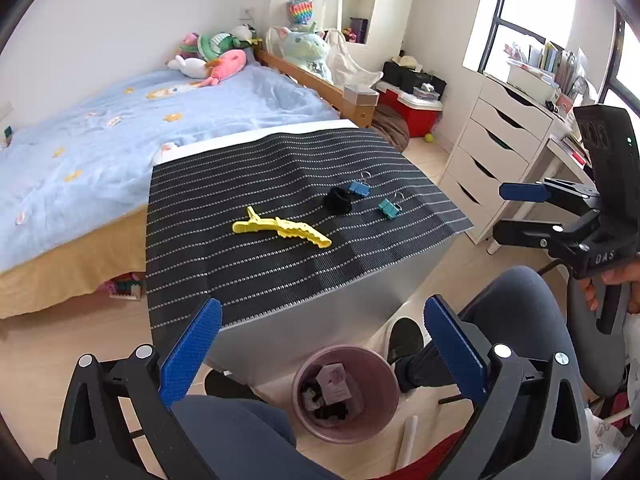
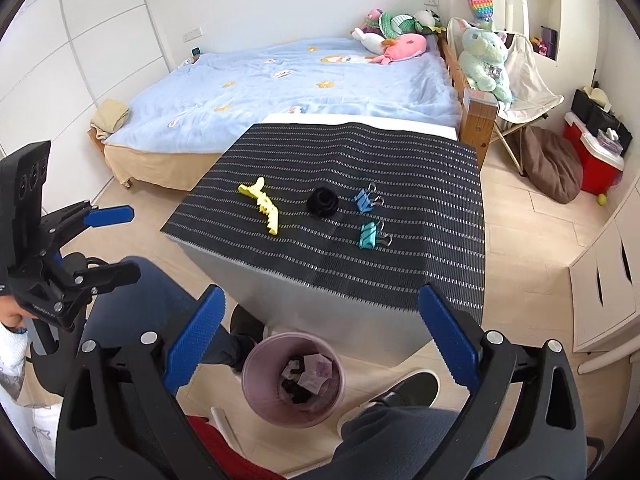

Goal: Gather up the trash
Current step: 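Grasp the teal binder clip with the right gripper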

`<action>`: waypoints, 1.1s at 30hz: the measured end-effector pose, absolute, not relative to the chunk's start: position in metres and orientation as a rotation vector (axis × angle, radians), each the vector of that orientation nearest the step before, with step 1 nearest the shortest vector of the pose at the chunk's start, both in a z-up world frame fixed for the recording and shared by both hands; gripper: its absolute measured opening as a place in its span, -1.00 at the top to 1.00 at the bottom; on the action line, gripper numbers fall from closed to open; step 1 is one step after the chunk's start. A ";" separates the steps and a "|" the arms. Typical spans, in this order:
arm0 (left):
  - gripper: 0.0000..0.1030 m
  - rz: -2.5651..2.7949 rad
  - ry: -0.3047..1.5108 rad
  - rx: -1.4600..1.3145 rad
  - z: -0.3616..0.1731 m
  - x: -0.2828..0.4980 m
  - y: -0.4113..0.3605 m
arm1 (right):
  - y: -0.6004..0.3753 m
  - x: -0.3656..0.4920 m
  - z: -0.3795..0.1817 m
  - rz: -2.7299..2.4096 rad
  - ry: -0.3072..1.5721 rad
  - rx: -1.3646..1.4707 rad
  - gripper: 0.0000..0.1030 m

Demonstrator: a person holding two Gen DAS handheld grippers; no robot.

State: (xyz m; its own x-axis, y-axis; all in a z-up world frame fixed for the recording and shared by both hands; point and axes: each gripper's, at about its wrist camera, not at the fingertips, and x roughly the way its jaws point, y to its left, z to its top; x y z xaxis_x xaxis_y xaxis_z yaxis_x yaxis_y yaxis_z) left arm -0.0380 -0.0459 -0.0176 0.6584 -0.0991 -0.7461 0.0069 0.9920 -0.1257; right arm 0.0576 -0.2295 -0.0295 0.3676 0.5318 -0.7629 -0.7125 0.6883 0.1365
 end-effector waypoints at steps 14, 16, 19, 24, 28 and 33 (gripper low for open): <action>-0.89 -0.056 0.857 -0.129 -0.020 -0.026 -0.038 | -0.200 0.137 -0.067 0.781 0.995 -0.232 -0.86; -0.89 -0.056 0.860 -0.131 -0.020 -0.025 -0.037 | -0.197 0.145 -0.076 0.791 1.021 -0.218 -0.86; -0.89 -0.053 0.865 -0.134 -0.022 -0.023 -0.036 | -0.193 0.155 -0.086 0.793 1.050 -0.203 -0.62; -0.89 -0.051 0.874 -0.144 -0.025 -0.020 -0.033 | -0.188 0.164 -0.098 0.803 1.082 -0.198 -0.22; -0.89 -0.051 0.881 -0.148 -0.027 -0.017 -0.030 | -0.186 0.169 -0.104 0.800 1.097 -0.191 0.15; -0.89 -0.053 0.889 -0.148 -0.029 -0.013 -0.030 | -0.184 0.170 -0.108 0.806 1.102 -0.194 0.48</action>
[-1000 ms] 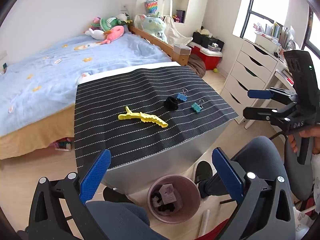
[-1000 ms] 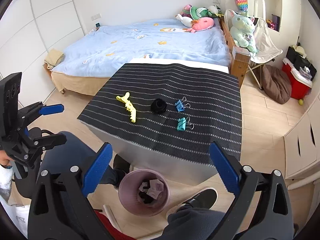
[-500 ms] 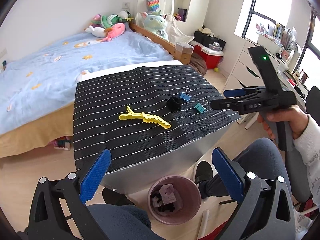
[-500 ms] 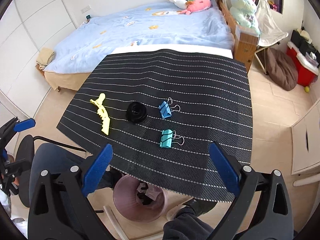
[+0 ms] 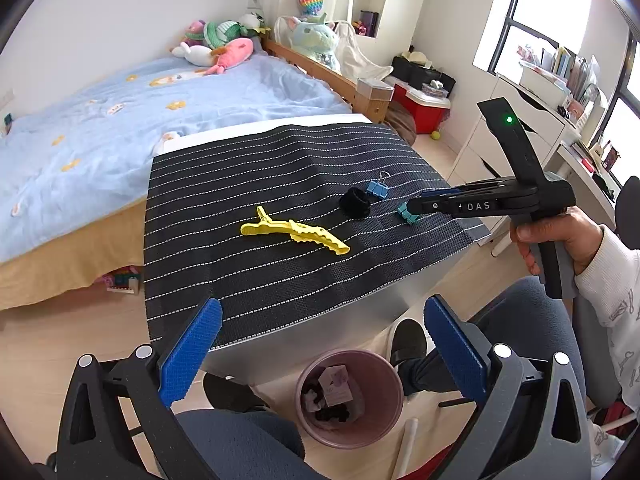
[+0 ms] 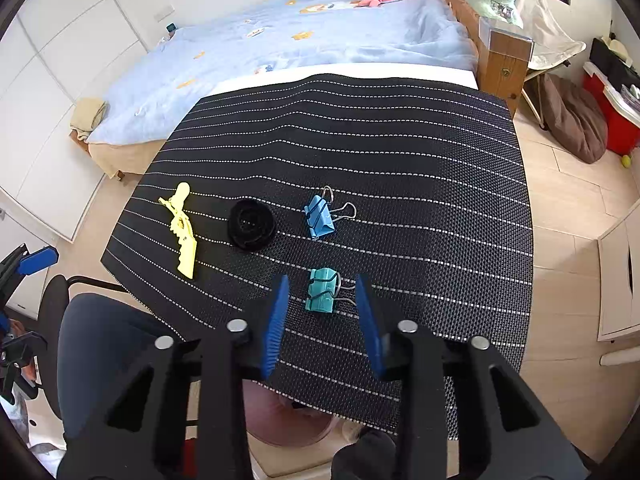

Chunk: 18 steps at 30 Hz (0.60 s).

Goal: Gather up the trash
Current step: 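Grasp the teal binder clip with the right gripper, then grasp the yellow hair clip with the left gripper while the right gripper holds the teal clip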

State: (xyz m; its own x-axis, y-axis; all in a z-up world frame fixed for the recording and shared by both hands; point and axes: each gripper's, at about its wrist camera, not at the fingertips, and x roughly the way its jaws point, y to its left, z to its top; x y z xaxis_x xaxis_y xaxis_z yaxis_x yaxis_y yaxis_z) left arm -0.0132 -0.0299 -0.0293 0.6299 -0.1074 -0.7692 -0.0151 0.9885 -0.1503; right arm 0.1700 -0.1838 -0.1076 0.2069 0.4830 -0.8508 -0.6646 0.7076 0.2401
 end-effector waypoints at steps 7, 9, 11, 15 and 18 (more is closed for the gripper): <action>-0.89 -0.054 0.891 -0.148 -0.030 -0.012 -0.030 | -0.186 0.170 -0.107 0.807 1.092 -0.183 0.90; -0.89 -0.054 0.893 -0.150 -0.031 -0.010 -0.029 | -0.187 0.170 -0.106 0.810 1.090 -0.177 0.97; -0.89 -0.054 0.895 -0.150 -0.033 -0.009 -0.030 | -0.188 0.169 -0.104 0.811 1.086 -0.170 0.98; -0.89 -0.054 0.897 -0.145 -0.033 -0.003 -0.031 | -0.189 0.166 -0.097 0.821 1.076 -0.153 0.98; -0.89 -0.046 0.910 -0.159 -0.032 0.005 -0.031 | -0.191 0.164 -0.091 0.825 1.065 -0.143 0.98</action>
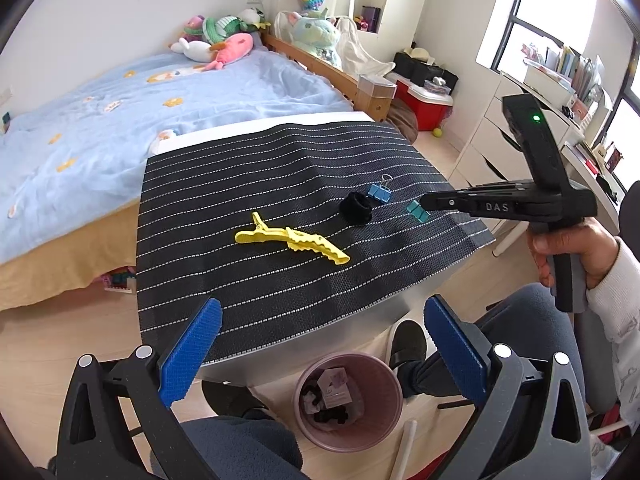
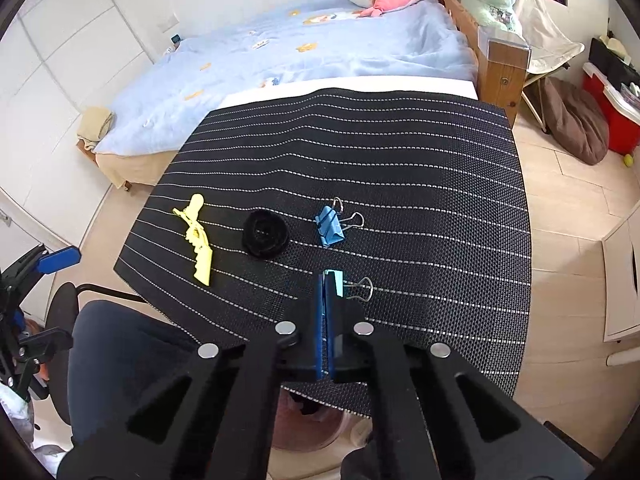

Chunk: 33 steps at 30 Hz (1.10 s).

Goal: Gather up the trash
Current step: 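Grasp the yellow hair clip with the left gripper while the right gripper holds the teal clip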

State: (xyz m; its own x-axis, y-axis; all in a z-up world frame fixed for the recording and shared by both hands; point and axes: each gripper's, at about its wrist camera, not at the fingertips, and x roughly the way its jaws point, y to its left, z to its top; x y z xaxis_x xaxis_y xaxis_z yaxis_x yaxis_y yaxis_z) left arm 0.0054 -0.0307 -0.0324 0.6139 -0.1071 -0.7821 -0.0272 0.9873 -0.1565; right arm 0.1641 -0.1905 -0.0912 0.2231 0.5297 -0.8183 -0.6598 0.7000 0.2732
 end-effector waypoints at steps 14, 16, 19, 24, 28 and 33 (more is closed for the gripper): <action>-0.89 0.076 1.006 -0.292 -0.043 0.068 -0.025 | -0.203 0.156 -0.077 0.819 1.034 -0.111 0.98; -0.89 0.110 1.029 -0.304 -0.051 0.077 -0.024 | -0.205 0.156 -0.075 0.819 1.029 -0.110 0.98; -0.89 0.167 1.060 -0.335 -0.066 0.089 -0.021 | -0.207 0.156 -0.073 0.818 1.023 -0.106 0.98; -0.88 0.251 1.088 -0.363 -0.086 0.104 -0.018 | -0.211 0.154 -0.072 0.818 1.021 -0.104 0.98; -0.64 0.295 1.104 -0.350 -0.094 0.111 -0.019 | -0.212 0.154 -0.071 0.817 1.020 -0.102 0.99; -0.51 0.327 1.116 -0.332 -0.102 0.113 -0.018 | -0.211 0.154 -0.071 0.822 1.019 -0.103 0.99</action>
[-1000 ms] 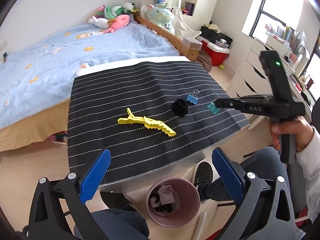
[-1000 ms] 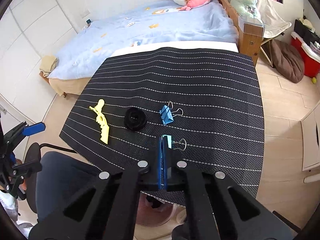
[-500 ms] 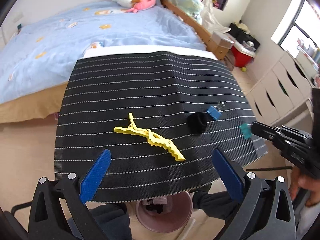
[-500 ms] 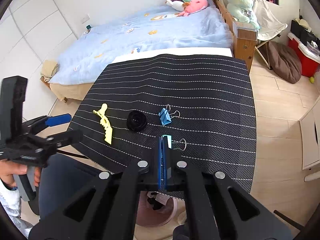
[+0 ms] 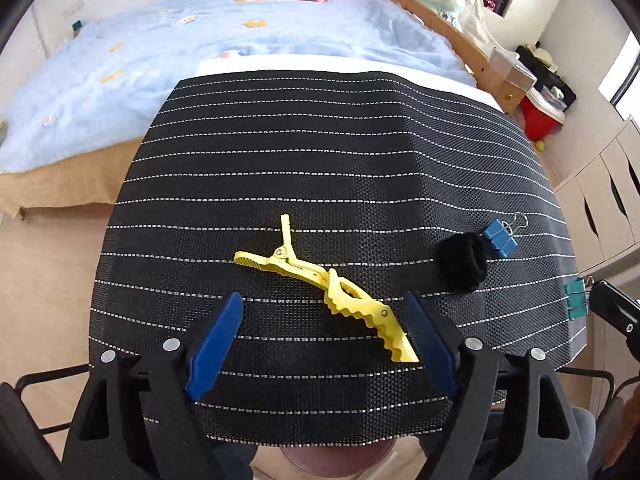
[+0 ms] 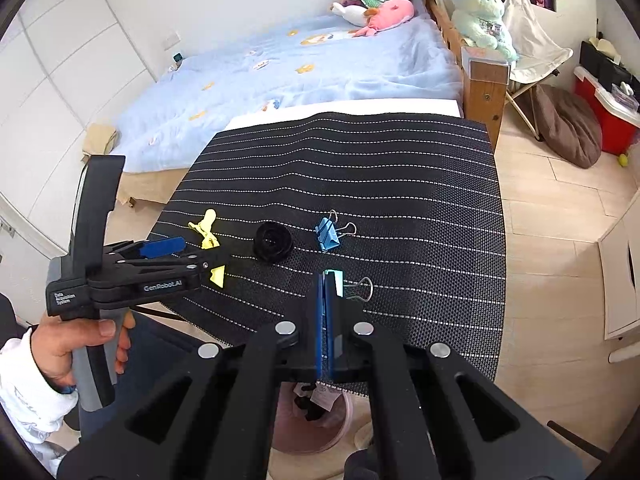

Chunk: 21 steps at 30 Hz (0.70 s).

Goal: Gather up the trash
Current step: 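Grasp the yellow hair clip with the left gripper while the right gripper holds the teal clip, then carry the yellow clip and teal clip over the wastebasket and release both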

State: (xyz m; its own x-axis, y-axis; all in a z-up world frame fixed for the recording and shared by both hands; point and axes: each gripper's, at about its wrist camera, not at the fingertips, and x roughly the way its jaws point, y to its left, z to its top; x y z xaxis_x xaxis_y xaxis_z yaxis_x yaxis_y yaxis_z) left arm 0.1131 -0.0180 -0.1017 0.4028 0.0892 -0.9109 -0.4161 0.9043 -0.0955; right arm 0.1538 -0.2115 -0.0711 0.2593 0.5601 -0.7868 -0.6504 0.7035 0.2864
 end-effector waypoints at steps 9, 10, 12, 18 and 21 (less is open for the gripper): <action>-0.02 0.336 1.108 -0.306 -0.099 0.108 -0.014 | -0.206 0.152 -0.072 0.834 1.018 -0.109 0.98; 0.10 0.339 1.107 -0.306 -0.099 0.107 -0.012 | -0.205 0.151 -0.072 0.835 1.018 -0.109 0.98; 0.21 0.335 1.105 -0.311 -0.098 0.105 -0.010 | -0.204 0.151 -0.072 0.837 1.019 -0.111 0.98; 0.60 0.308 1.105 -0.311 -0.098 0.098 -0.005 | -0.201 0.149 -0.073 0.845 1.023 -0.115 0.99; 0.76 0.283 1.102 -0.310 -0.098 0.094 -0.002 | -0.200 0.148 -0.073 0.849 1.022 -0.118 0.99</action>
